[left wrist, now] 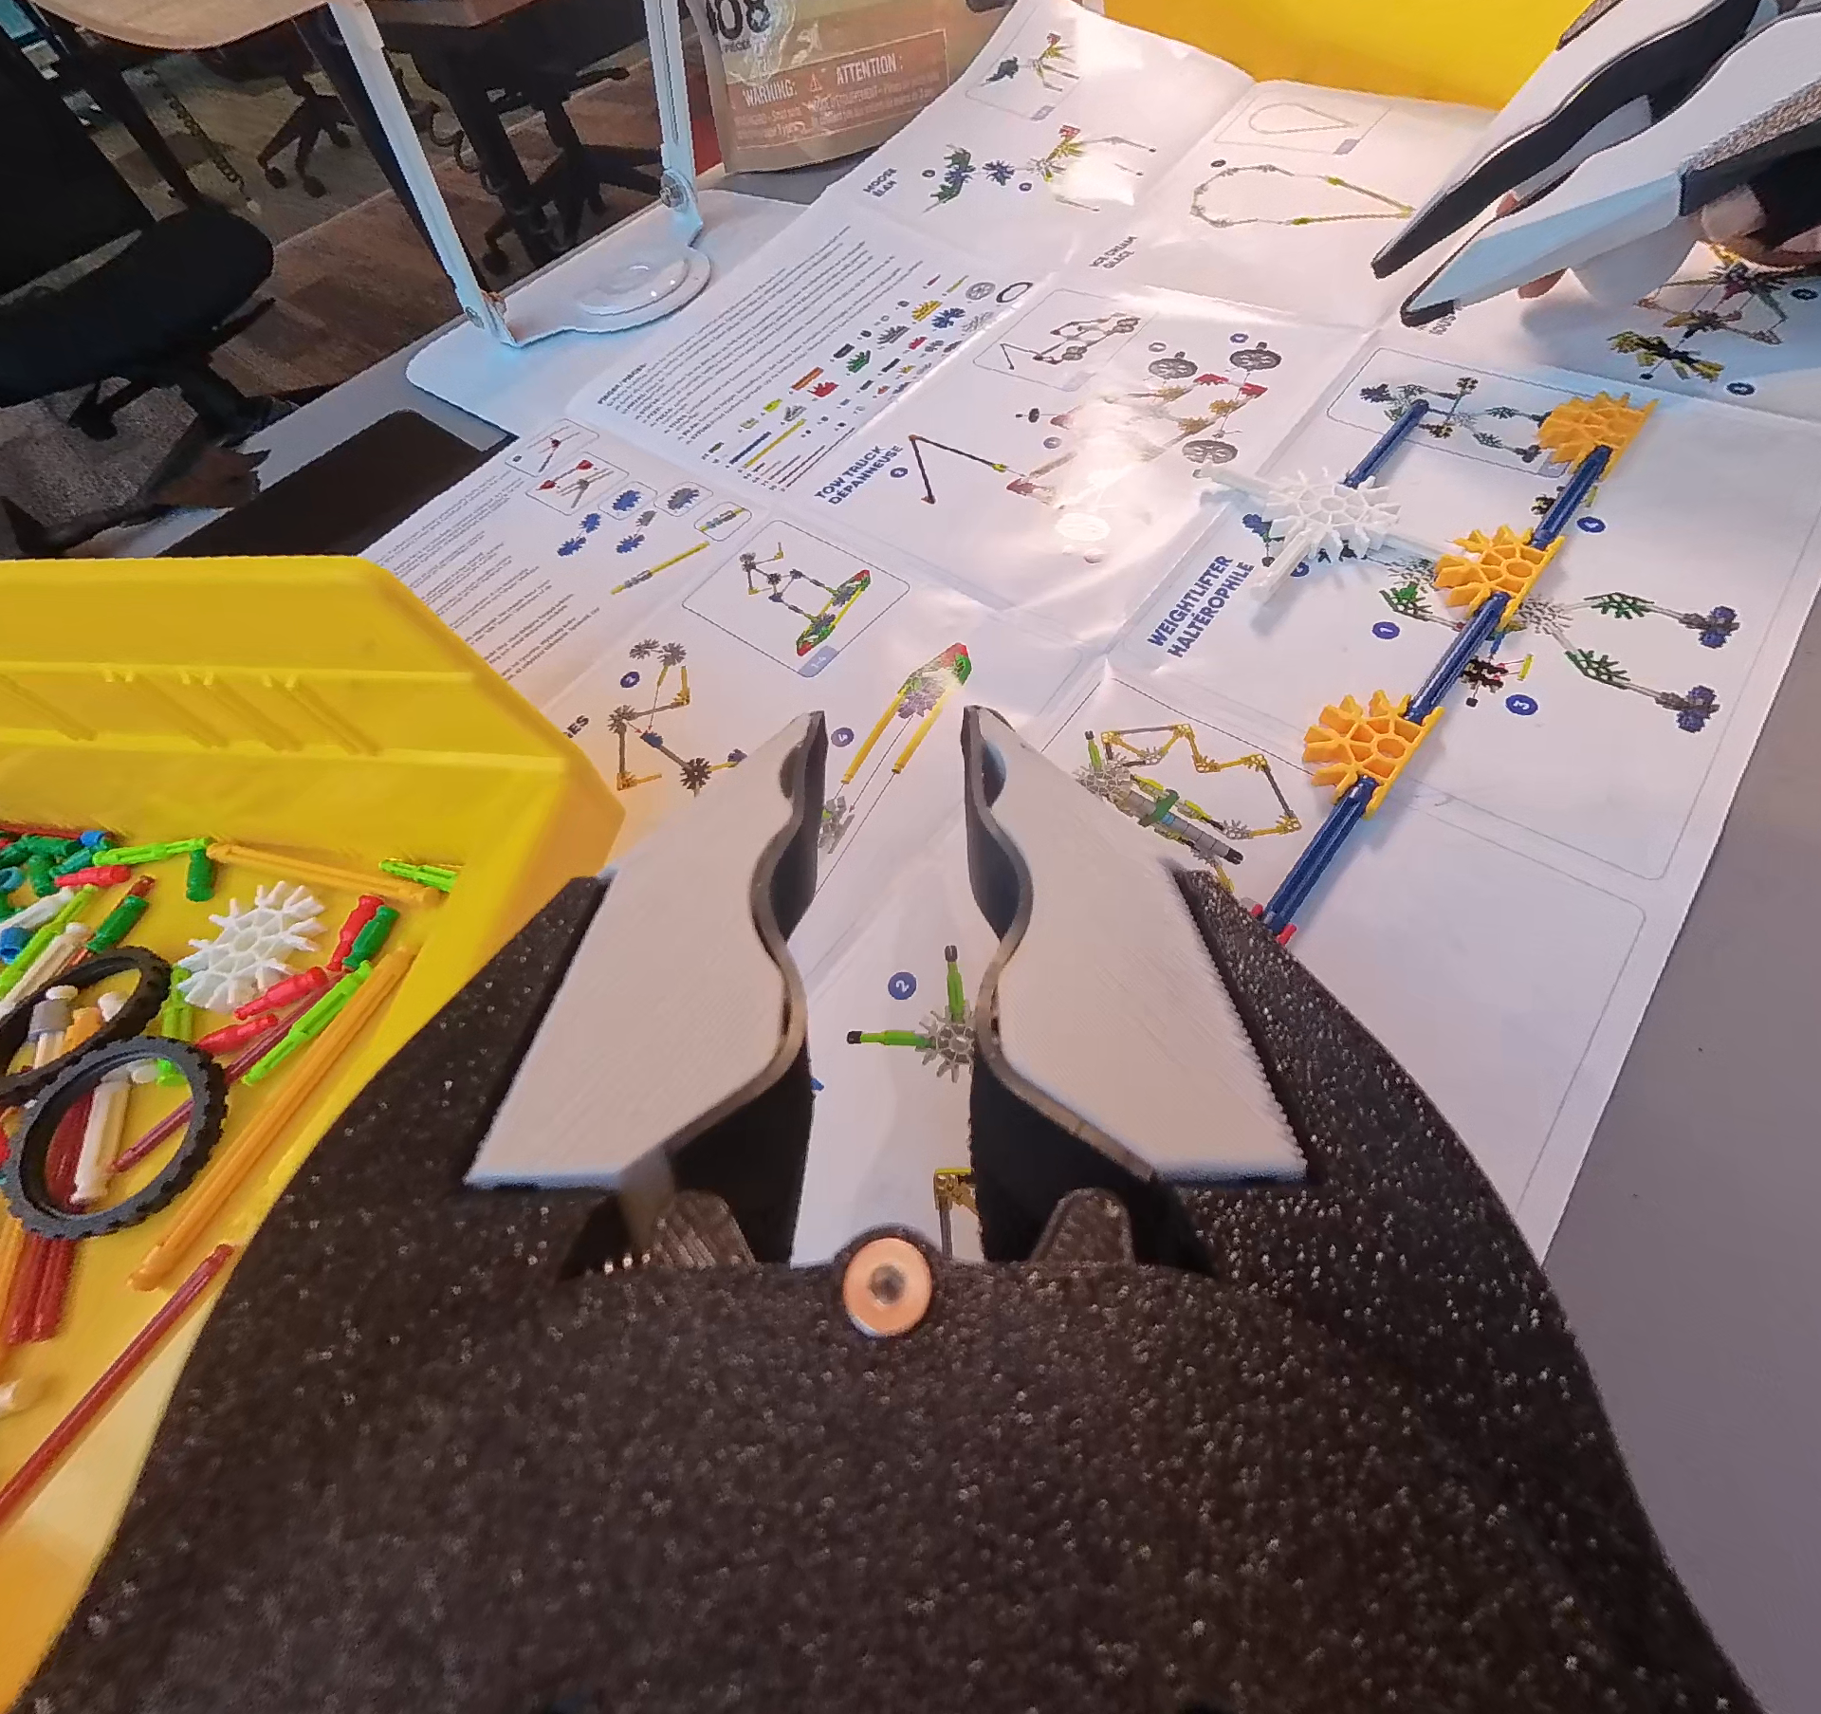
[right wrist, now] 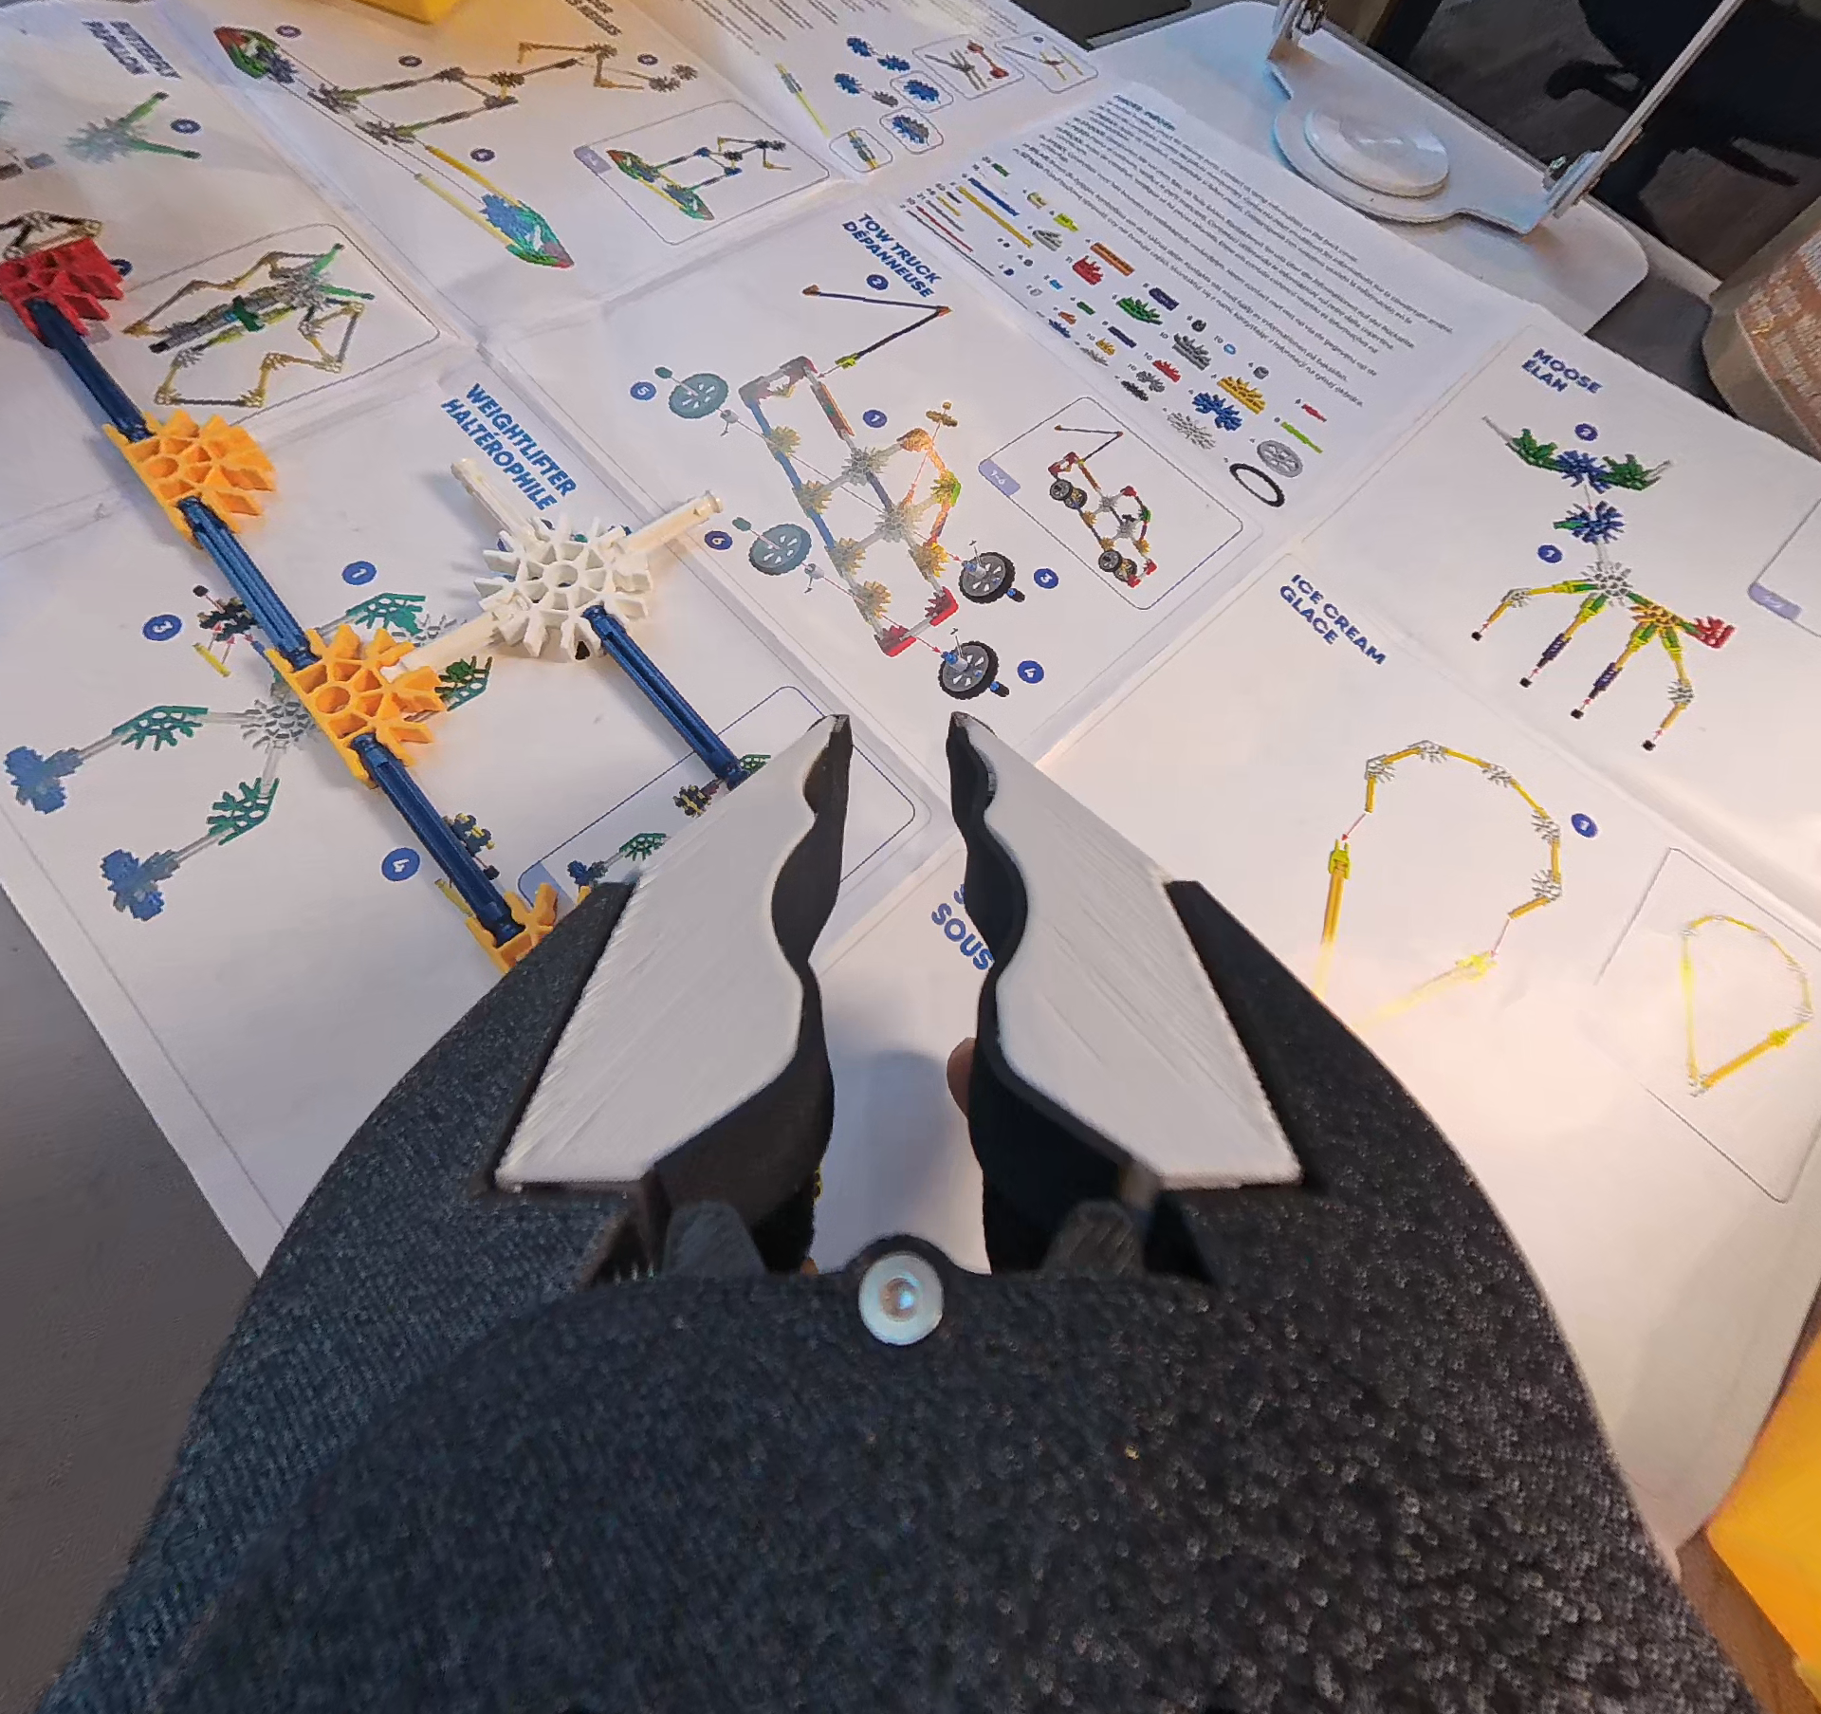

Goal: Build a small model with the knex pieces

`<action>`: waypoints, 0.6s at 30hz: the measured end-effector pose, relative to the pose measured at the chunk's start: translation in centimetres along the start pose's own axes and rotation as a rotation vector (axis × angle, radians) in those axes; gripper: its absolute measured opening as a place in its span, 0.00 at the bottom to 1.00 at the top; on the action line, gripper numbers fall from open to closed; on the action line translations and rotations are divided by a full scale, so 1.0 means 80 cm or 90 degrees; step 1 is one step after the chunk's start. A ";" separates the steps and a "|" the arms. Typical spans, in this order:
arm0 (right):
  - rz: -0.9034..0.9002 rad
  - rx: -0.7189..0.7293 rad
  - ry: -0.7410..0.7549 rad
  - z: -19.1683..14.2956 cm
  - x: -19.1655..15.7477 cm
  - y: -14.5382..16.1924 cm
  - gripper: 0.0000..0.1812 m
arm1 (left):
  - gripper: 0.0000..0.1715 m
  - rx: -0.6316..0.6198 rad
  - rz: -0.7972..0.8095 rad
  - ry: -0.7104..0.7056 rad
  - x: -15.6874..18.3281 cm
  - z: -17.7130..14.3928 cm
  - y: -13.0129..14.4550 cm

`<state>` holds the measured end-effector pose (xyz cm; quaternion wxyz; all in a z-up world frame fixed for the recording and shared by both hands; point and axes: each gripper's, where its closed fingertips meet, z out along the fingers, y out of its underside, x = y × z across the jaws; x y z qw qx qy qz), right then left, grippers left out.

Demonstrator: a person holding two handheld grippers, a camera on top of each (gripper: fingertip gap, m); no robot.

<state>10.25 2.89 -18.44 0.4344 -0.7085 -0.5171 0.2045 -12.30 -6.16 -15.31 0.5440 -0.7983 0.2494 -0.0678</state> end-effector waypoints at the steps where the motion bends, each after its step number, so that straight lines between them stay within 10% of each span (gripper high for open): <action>1: 0.000 -0.001 0.000 0.000 0.000 0.000 0.11 | 0.15 0.001 0.000 0.000 0.000 0.000 0.000; 18: -0.004 0.022 0.019 0.002 -0.003 -0.014 0.10 | 0.13 0.006 -0.012 -0.011 -0.004 -0.004 -0.004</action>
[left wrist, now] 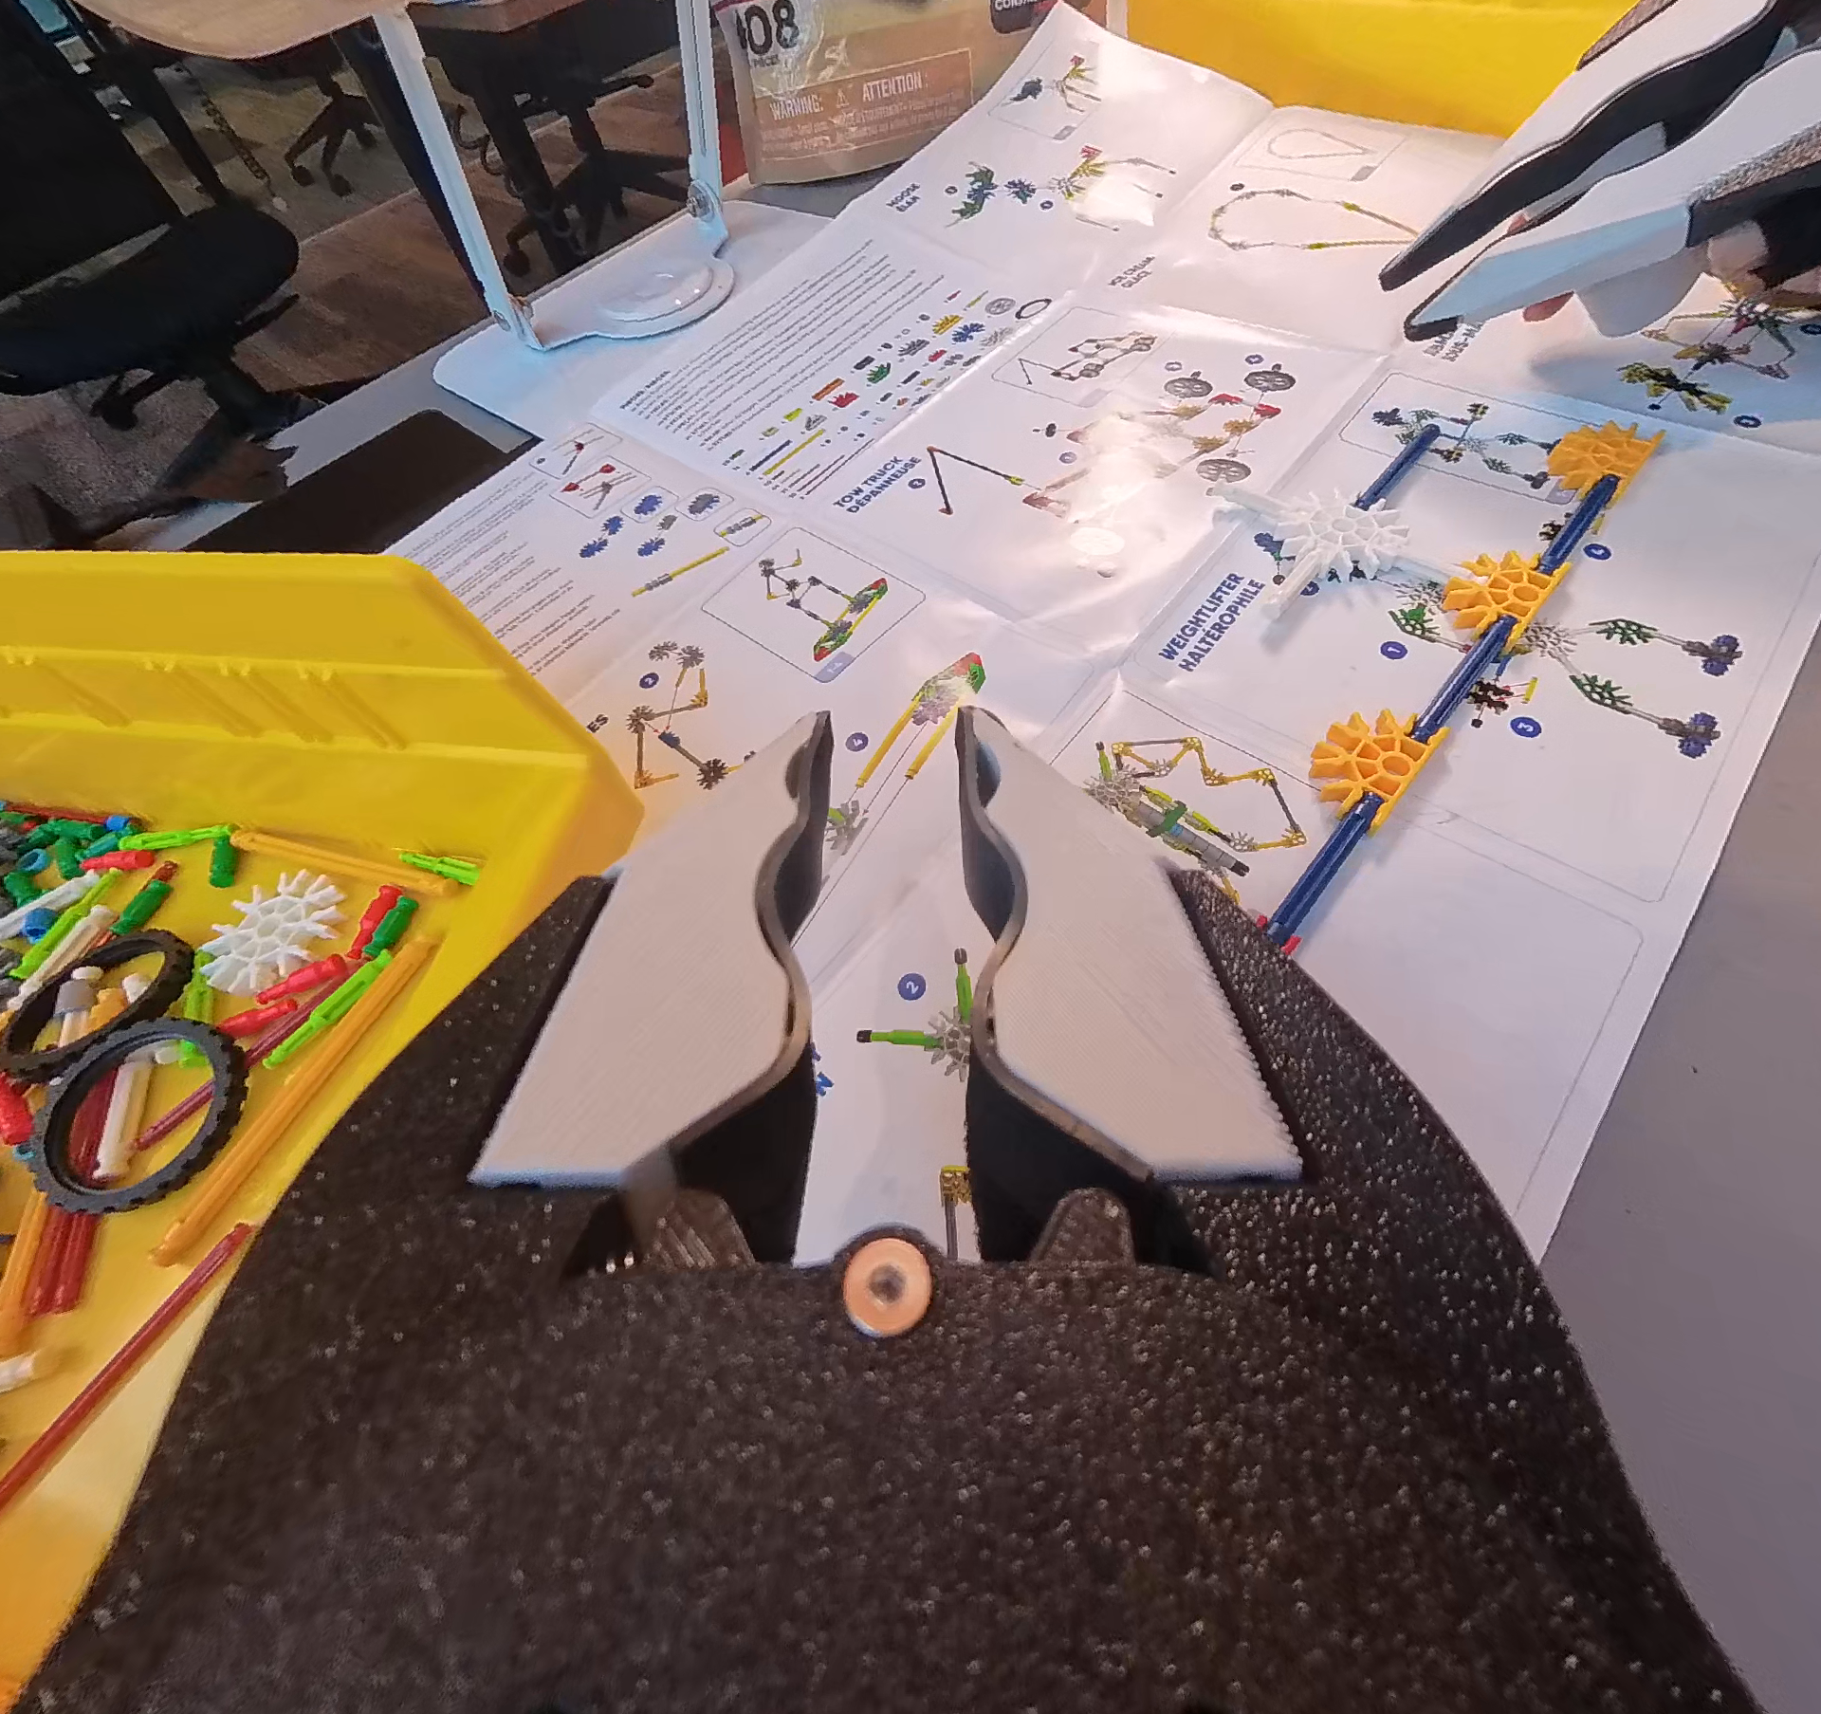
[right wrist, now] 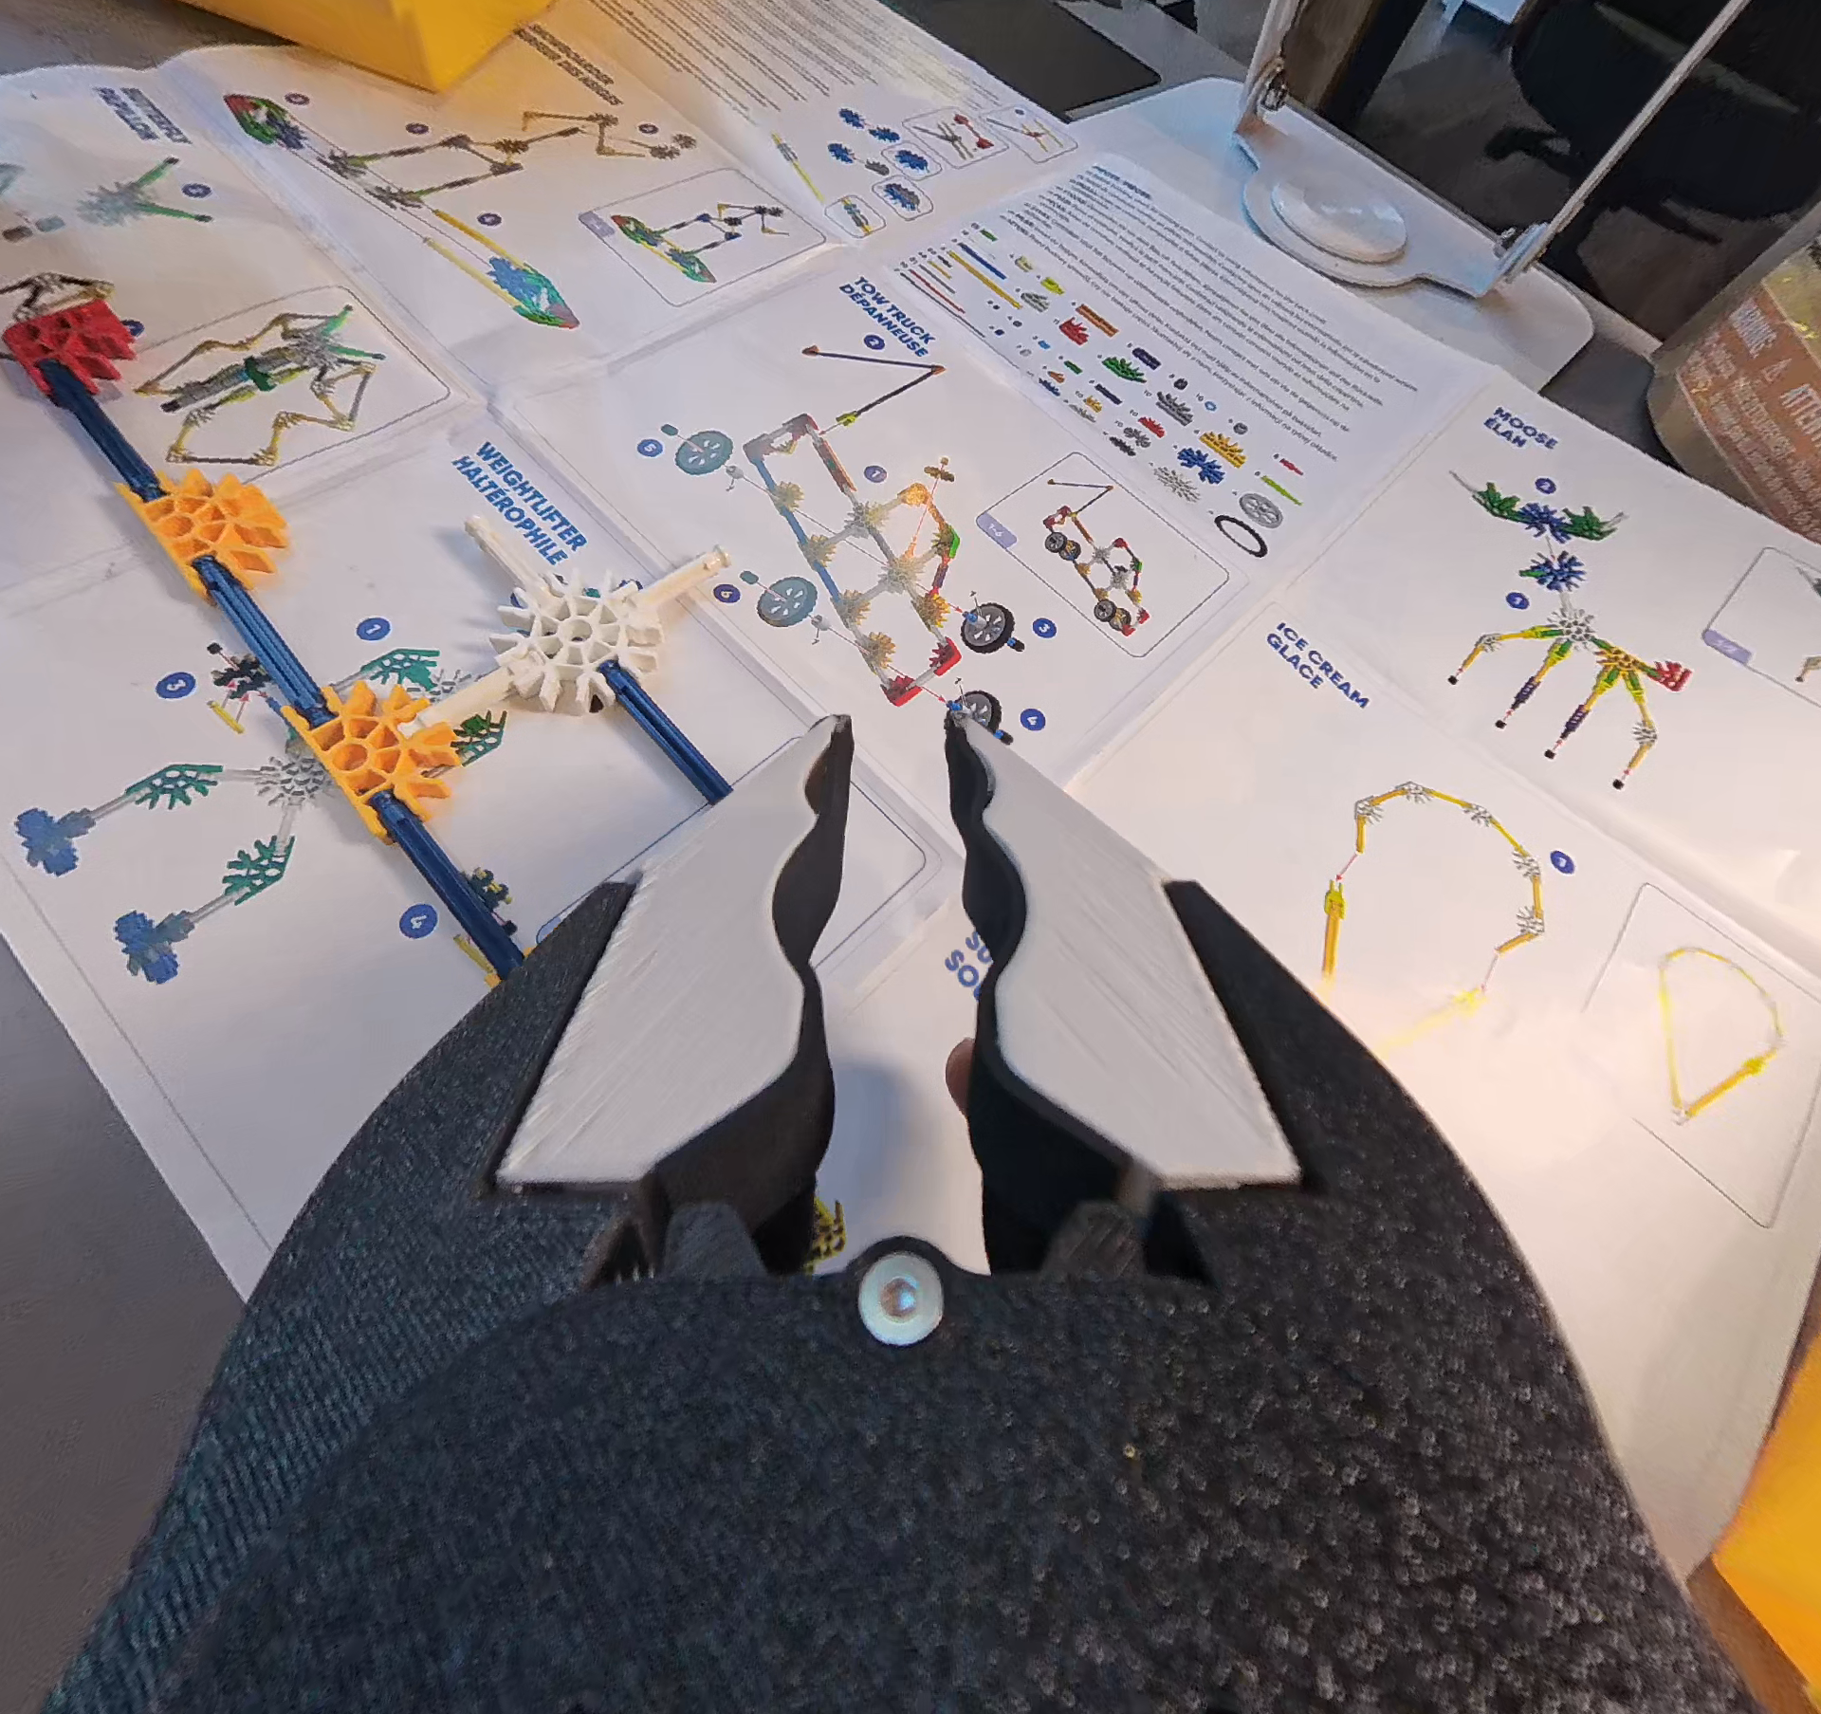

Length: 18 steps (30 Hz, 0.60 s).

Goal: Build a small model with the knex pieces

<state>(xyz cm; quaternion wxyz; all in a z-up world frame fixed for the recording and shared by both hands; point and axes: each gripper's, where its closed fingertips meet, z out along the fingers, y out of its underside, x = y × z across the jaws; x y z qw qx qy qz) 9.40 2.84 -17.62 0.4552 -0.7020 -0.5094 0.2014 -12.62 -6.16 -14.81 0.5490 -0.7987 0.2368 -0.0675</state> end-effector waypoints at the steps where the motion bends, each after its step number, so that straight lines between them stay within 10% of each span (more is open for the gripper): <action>1: 0.000 0.002 0.001 0.001 -0.001 -0.002 0.10 | 0.13 0.001 -0.001 0.000 0.000 0.000 -0.001; 18: 0.024 0.032 -0.071 0.058 0.020 -0.084 0.09 | 0.13 0.002 0.003 0.003 0.006 0.002 -0.002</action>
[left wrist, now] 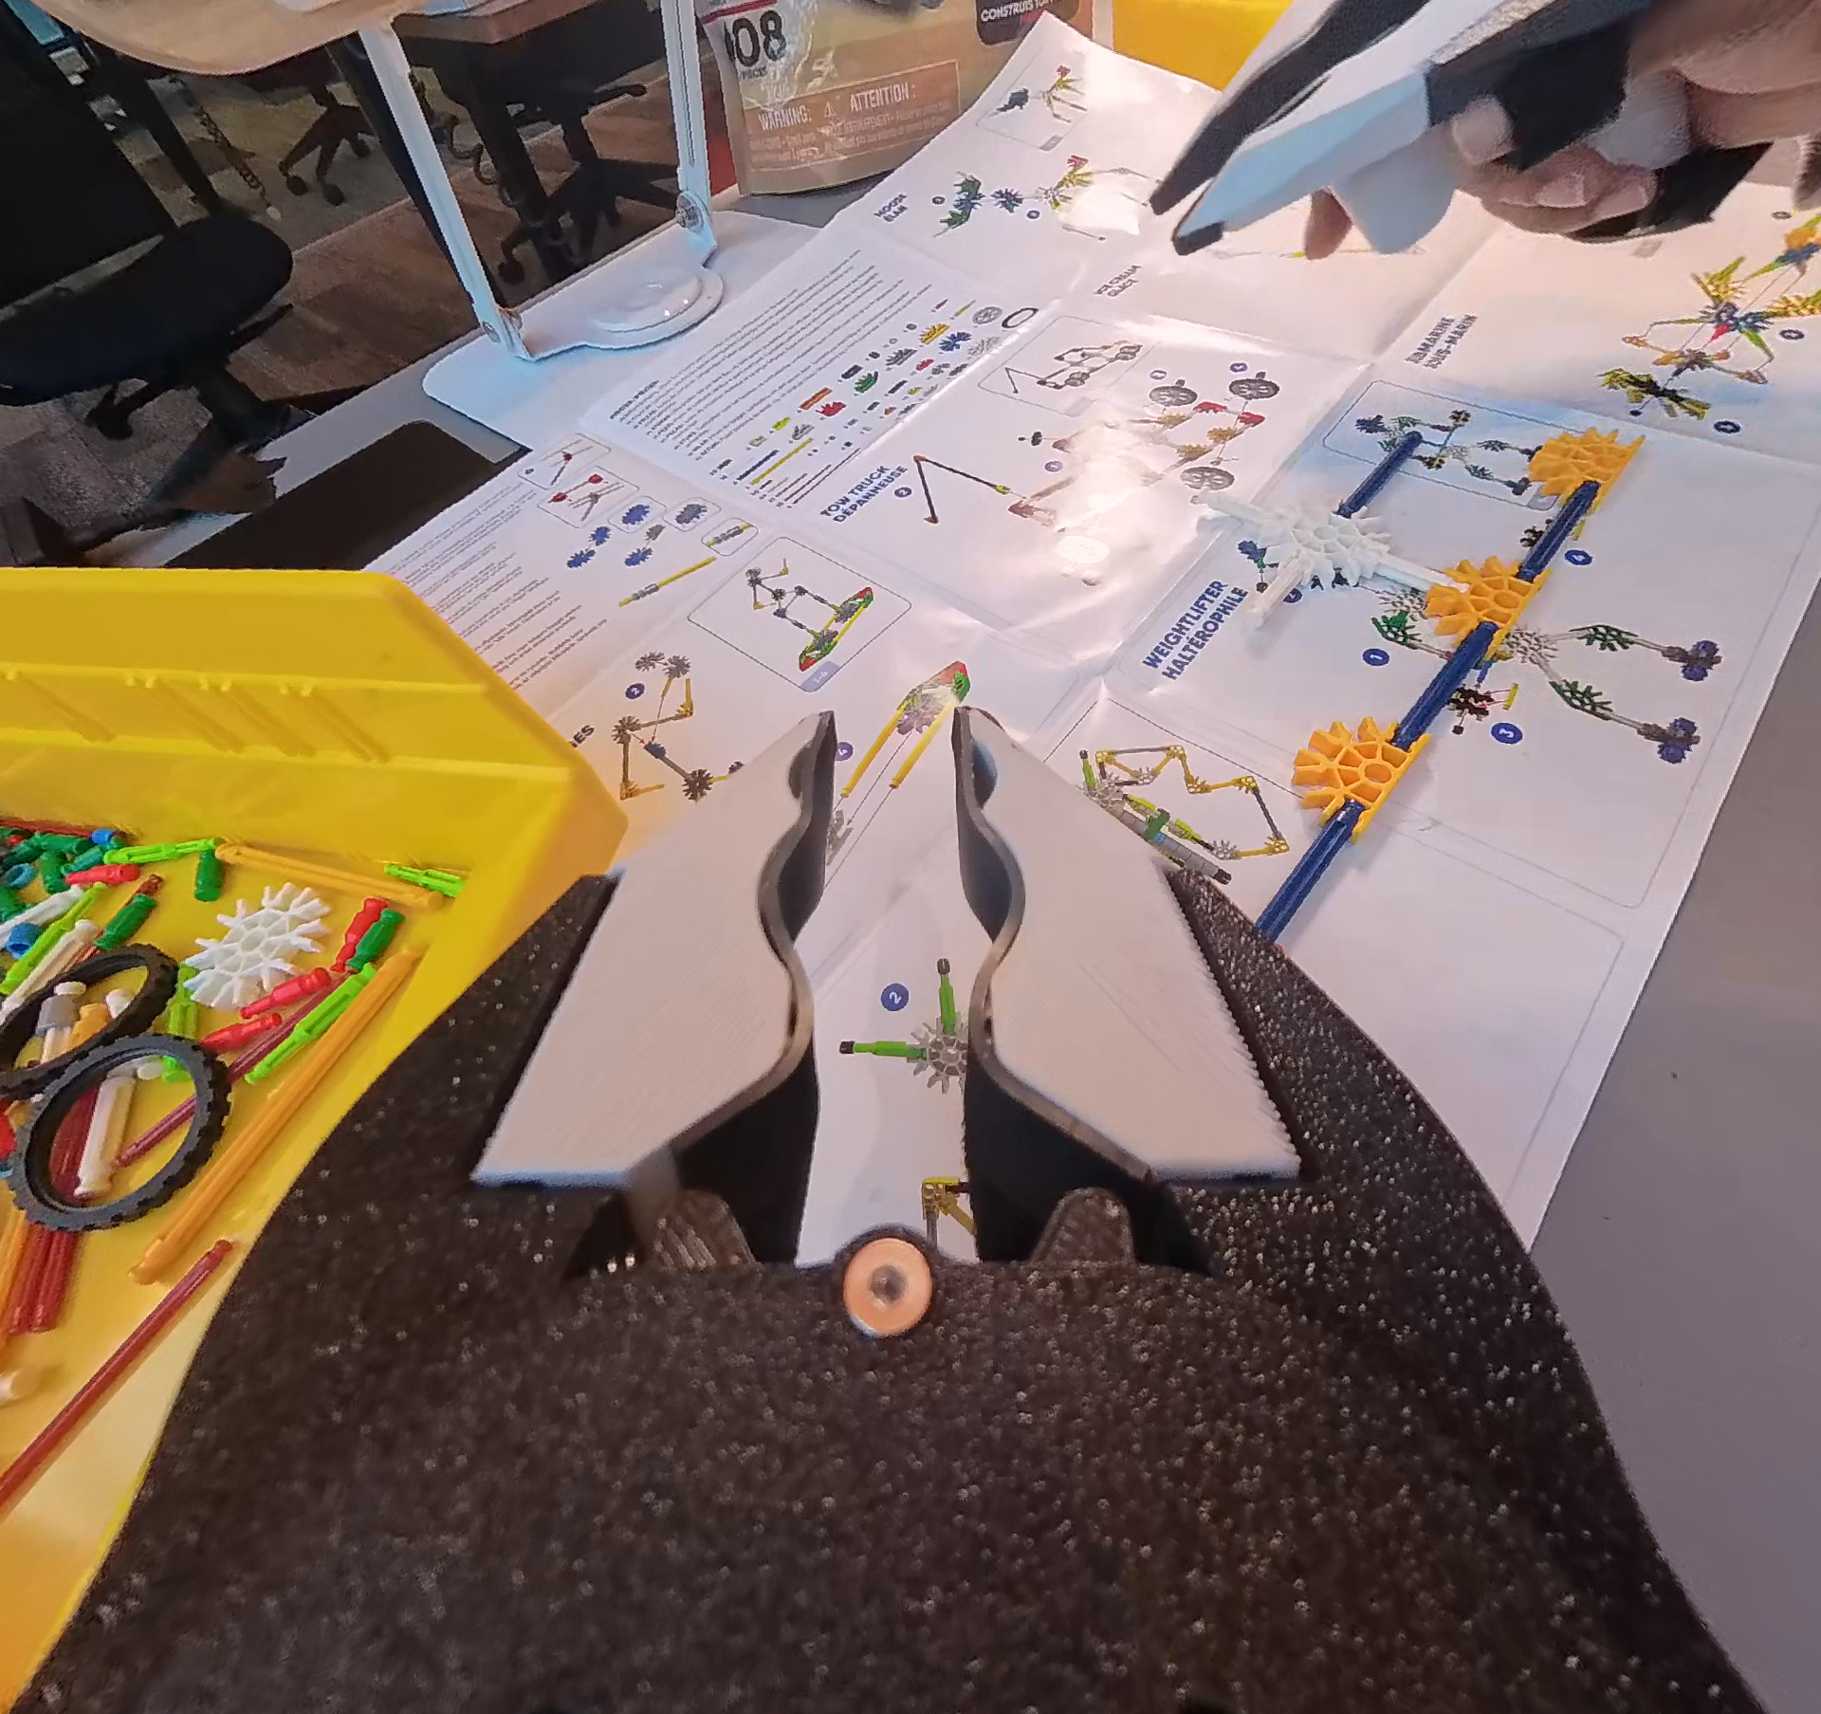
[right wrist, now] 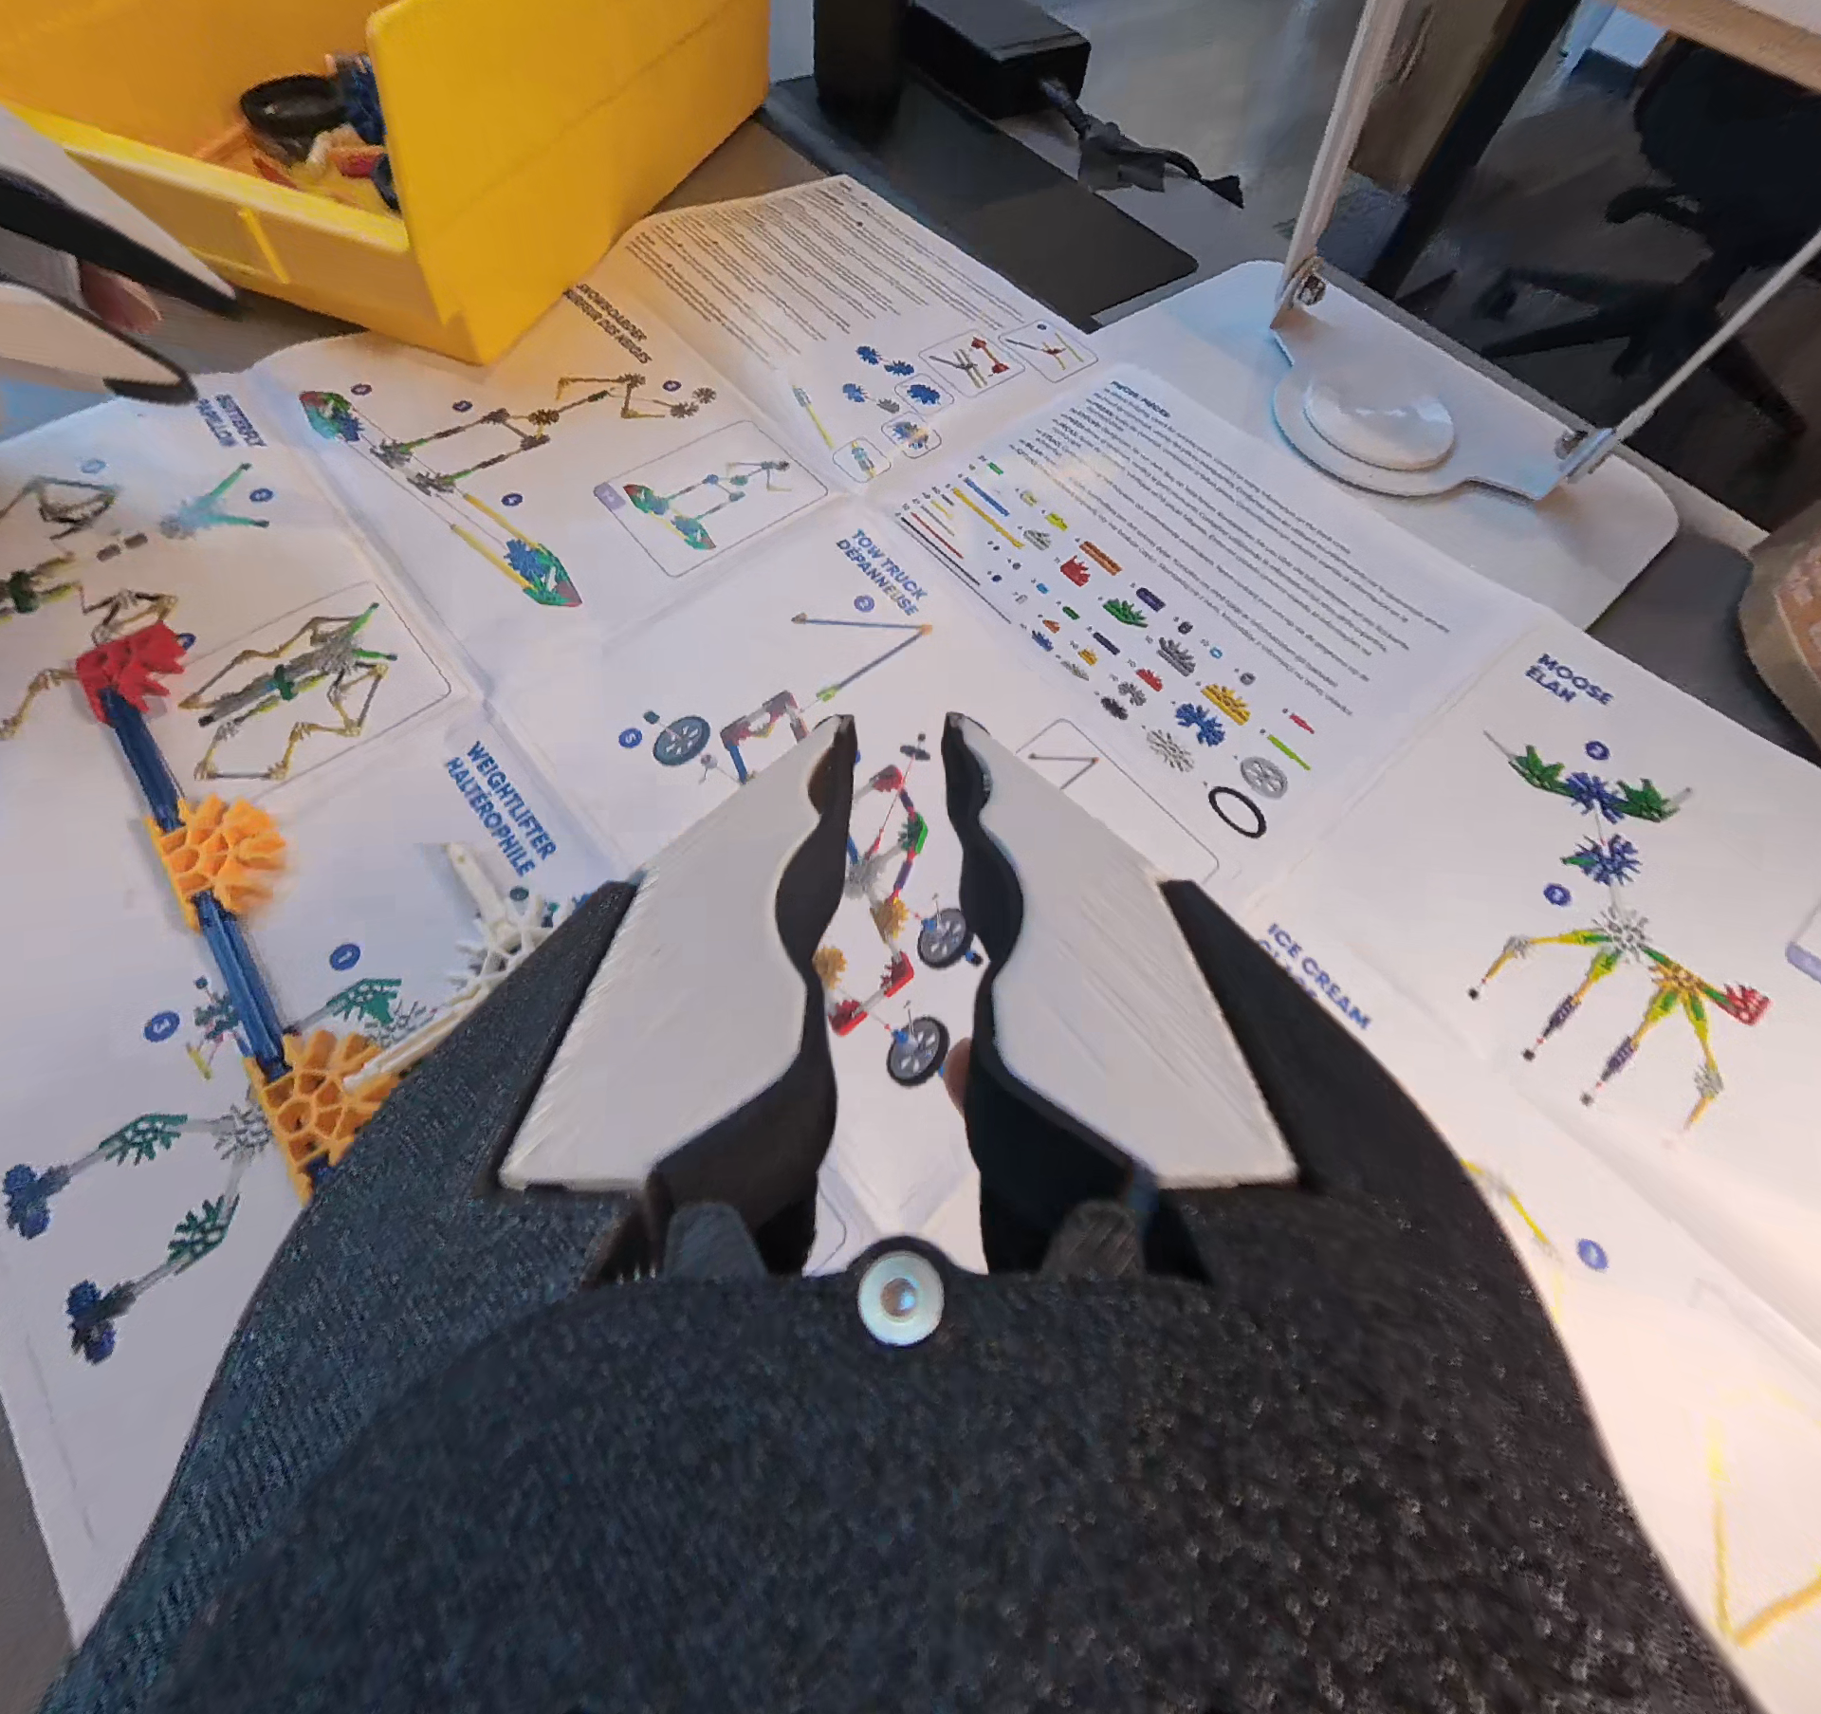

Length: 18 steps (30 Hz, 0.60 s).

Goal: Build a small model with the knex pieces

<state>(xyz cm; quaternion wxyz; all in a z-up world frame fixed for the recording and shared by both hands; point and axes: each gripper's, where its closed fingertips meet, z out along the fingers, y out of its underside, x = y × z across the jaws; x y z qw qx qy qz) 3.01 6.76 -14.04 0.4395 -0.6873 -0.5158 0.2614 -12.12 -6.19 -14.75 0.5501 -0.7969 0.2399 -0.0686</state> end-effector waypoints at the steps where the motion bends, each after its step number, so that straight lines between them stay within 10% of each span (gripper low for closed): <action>1: 0.007 0.004 -0.013 0.007 0.001 -0.007 0.08 | 0.13 0.000 0.000 0.000 0.000 0.000 0.000; 18: 0.002 -0.058 -0.061 0.052 0.006 0.018 0.03 | 0.12 -0.006 0.006 0.015 0.009 0.003 0.002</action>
